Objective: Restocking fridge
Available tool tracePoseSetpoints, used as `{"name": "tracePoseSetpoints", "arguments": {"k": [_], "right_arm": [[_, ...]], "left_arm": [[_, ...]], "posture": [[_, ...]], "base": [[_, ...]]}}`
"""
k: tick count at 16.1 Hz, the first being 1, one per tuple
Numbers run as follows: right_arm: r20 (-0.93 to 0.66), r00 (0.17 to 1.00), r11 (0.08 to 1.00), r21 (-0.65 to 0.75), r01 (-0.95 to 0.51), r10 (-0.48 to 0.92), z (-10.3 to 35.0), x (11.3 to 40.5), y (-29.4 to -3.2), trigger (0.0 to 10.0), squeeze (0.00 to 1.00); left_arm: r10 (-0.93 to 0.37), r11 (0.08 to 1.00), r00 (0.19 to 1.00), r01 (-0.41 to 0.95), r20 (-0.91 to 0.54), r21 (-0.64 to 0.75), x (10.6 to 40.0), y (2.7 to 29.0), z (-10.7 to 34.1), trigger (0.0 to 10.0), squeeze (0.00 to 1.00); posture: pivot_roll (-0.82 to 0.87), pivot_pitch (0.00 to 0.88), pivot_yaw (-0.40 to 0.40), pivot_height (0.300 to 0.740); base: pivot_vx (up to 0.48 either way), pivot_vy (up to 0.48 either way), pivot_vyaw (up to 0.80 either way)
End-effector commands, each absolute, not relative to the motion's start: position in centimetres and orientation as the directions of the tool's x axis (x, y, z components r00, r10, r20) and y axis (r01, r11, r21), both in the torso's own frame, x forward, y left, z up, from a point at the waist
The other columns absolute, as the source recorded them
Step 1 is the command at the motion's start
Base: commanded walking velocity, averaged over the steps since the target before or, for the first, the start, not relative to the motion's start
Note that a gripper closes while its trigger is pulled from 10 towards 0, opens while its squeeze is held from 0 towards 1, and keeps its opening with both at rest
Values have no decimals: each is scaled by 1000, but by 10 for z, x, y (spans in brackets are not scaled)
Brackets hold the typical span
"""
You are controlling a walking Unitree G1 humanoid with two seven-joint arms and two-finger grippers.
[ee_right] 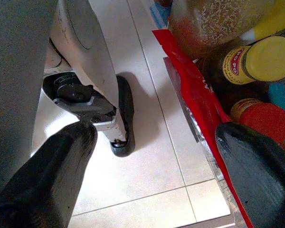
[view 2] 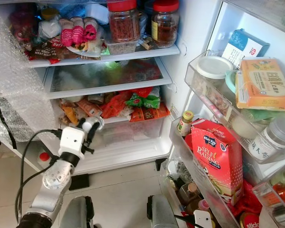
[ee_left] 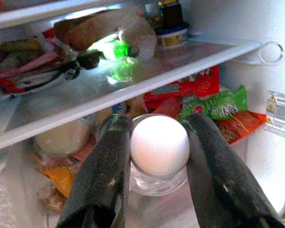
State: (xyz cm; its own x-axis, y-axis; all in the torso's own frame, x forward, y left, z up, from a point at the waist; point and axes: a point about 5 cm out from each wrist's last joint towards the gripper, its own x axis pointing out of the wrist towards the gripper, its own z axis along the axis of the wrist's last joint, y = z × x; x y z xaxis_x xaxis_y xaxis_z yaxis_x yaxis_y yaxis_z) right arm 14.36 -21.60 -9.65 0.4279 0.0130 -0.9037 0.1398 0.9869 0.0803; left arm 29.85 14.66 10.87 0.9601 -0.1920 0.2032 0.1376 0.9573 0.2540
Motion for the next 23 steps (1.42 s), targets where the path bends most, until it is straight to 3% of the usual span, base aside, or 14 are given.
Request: {"name": "tracePoseSetpoints", "arguments": {"k": [1, 19, 23], "right_arm": [[-906, 423, 983, 98, 155, 23, -98, 139, -213, 10000, 0], [-803, 594, 988, 121, 92, 44, -89, 155, -213, 10000, 0], [-821, 568, 990, 125, 70, 64, -91, 152, -212, 10000, 0]], "left_arm": [[-194, 954, 946, 120, 260, 275, 300, 146, 120, 10000, 0], [-234, 950, 930, 157, 282, 271, 301, 133, 126, 10000, 0], [-234, 951, 930, 158, 284, 268, 300, 132, 126, 10000, 0]], "posture": [[-185, 115, -23, 606], [-197, 104, -24, 606], [-193, 98, -25, 606]], "base": [[0, 0, 0], [0, 0, 0], [0, 0, 0]]}}
